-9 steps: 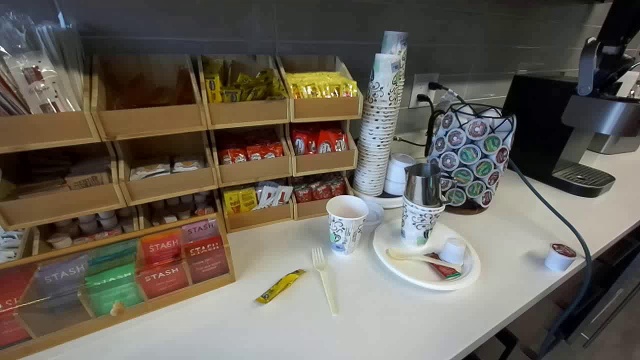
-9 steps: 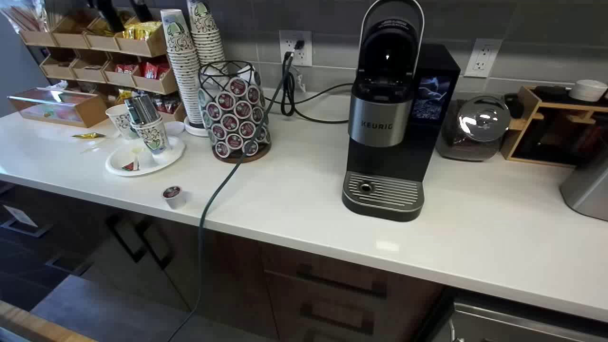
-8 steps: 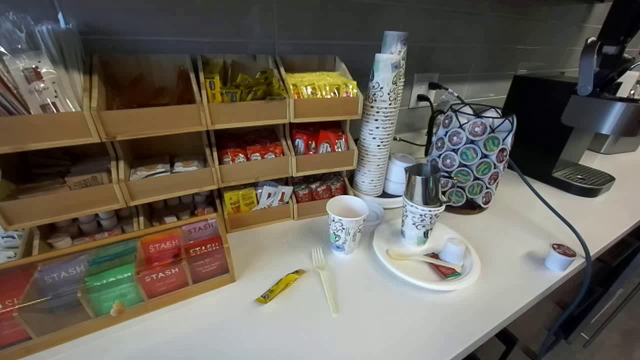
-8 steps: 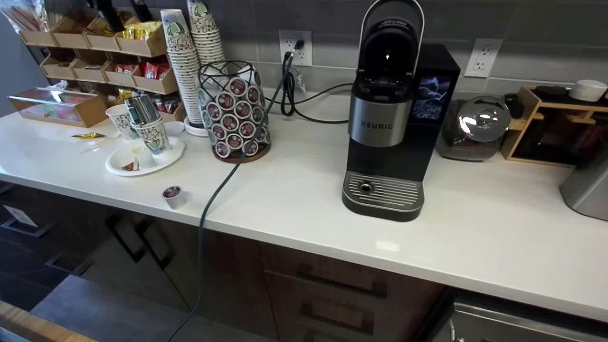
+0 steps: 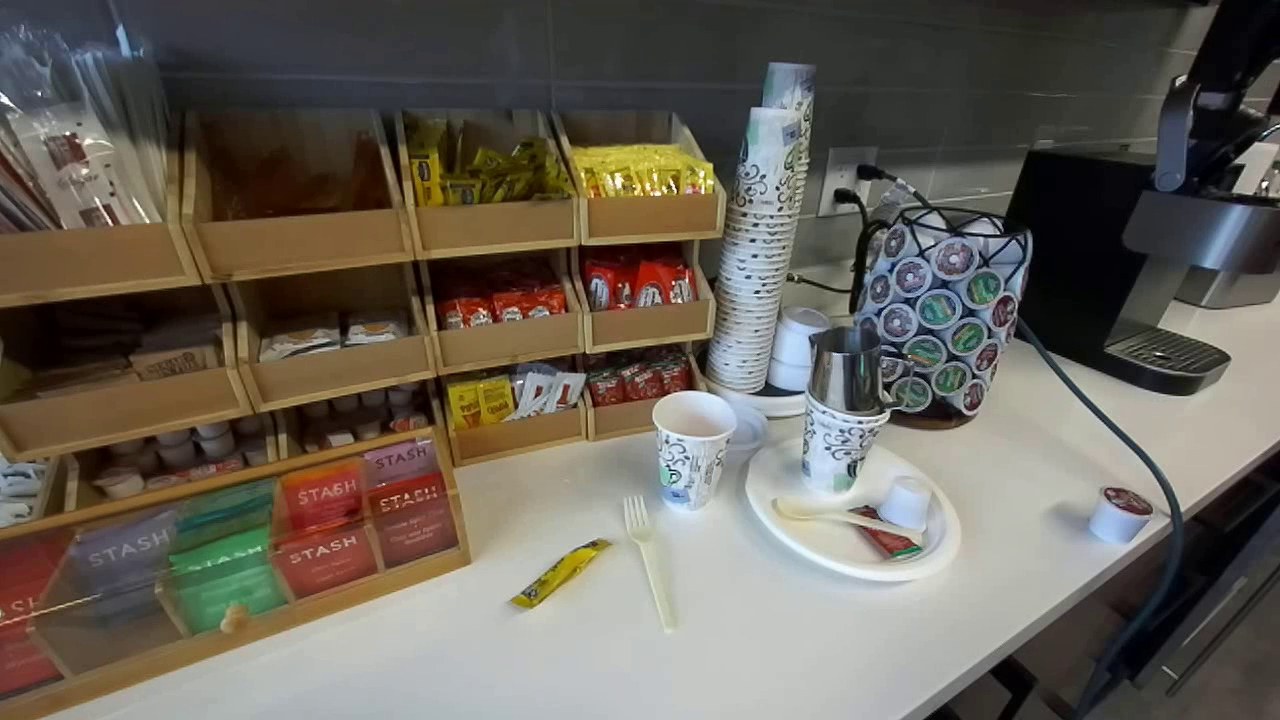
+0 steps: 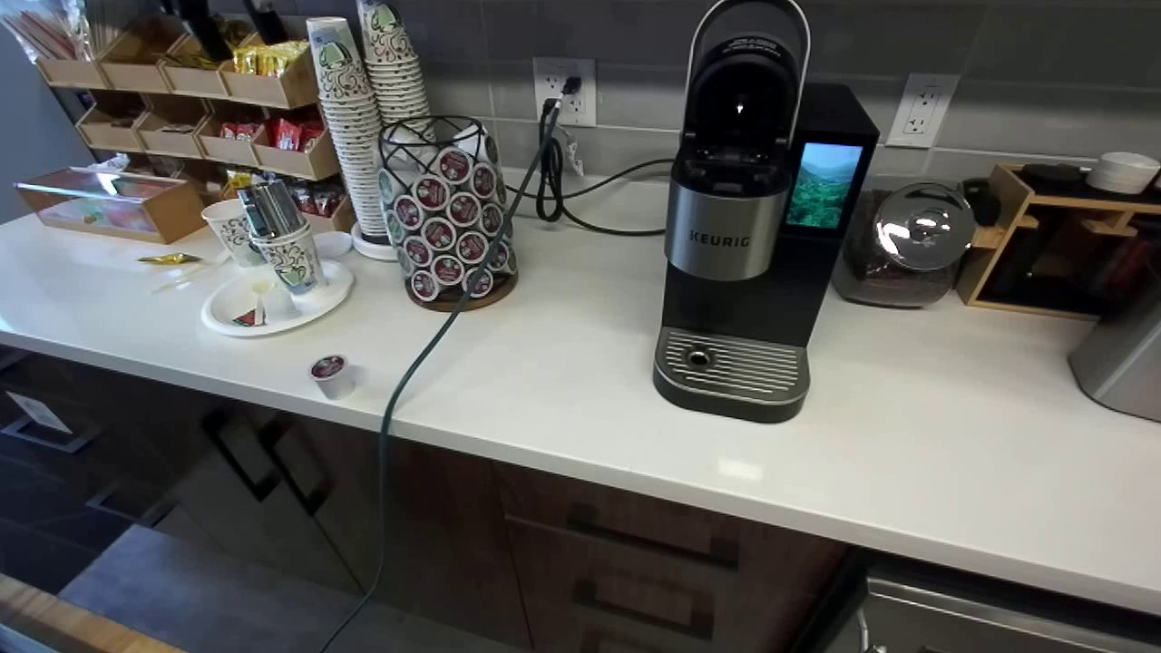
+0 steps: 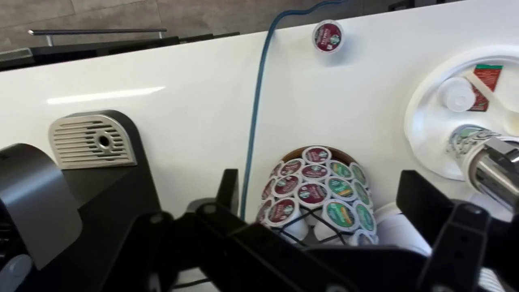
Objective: Put the white fork on the plate
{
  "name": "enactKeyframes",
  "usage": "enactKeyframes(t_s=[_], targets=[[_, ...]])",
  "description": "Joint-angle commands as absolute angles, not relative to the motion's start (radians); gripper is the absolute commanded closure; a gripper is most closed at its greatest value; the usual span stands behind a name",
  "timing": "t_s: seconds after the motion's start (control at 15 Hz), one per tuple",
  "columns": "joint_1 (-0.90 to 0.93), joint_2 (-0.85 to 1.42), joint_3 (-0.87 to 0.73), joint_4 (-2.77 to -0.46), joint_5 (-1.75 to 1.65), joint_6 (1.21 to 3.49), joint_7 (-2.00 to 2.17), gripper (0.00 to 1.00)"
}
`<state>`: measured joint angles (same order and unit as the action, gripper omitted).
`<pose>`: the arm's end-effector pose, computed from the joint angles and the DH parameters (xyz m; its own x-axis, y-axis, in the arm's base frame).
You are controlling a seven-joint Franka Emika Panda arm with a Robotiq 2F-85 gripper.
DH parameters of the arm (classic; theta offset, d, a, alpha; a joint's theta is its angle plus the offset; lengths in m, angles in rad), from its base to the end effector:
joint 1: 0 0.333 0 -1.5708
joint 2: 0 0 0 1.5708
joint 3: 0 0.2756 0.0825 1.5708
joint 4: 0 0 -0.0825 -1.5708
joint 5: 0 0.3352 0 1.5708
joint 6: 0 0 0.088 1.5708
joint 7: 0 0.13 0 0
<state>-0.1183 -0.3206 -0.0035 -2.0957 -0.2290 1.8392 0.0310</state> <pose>0.4271 -0.0757 0.5118 0.9938 -0.0913 0.0642 -0.1033 -0.9702 0.2193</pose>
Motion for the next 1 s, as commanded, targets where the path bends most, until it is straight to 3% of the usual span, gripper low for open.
enactKeyframes(t_s=[0.0, 0.47, 0.93], targets=[[-0.023, -0.381, 0.007, -2.180, -0.114, 1.908, -0.039, 0.00], [0.173, -0.400, 0.166, -2.252, -0.032, 1.933, -0.094, 0.00], [0.186, -0.382, 0.167, -2.237, -0.016, 1.952, -0.104, 0.00]])
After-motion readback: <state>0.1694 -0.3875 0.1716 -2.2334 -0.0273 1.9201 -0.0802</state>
